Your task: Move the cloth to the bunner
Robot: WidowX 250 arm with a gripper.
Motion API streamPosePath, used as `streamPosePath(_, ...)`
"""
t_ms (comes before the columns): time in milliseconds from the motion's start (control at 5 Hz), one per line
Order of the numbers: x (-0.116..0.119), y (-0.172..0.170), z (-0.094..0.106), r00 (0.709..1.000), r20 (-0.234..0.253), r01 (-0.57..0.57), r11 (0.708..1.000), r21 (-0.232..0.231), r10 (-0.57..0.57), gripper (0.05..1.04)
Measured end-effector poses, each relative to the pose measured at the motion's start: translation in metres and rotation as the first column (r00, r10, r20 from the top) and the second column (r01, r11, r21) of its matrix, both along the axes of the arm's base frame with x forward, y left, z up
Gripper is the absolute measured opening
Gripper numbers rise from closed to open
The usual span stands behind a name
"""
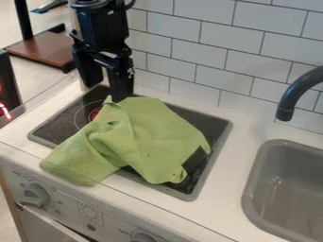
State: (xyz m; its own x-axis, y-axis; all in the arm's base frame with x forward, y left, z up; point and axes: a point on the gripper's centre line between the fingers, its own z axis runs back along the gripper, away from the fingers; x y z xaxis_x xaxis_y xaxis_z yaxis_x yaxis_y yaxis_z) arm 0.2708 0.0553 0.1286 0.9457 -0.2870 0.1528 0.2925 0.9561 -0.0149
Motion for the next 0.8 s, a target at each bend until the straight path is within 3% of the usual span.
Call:
streamPosePath(200, -0.003, -0.002, -0.008, 1.000, -0.026, -0.002, 1.000, -0.007, 0.002, 0.999)
streamPosePath(400, 0.011, 0.000, -0.023, 0.996, 0.027, -0.084, 0.996, 0.015, 0.083, 0.999)
streamPosePath(600, 0.028, -0.009, -0.054, 0.992, 0.019, -0.127, 0.990, 0.063, 0.126, 0.999)
streamPosePath(800, 0.029, -0.011, -0.088, 0.986, -0.070, -0.143, 0.986, 0.084, 0.149, 0.999)
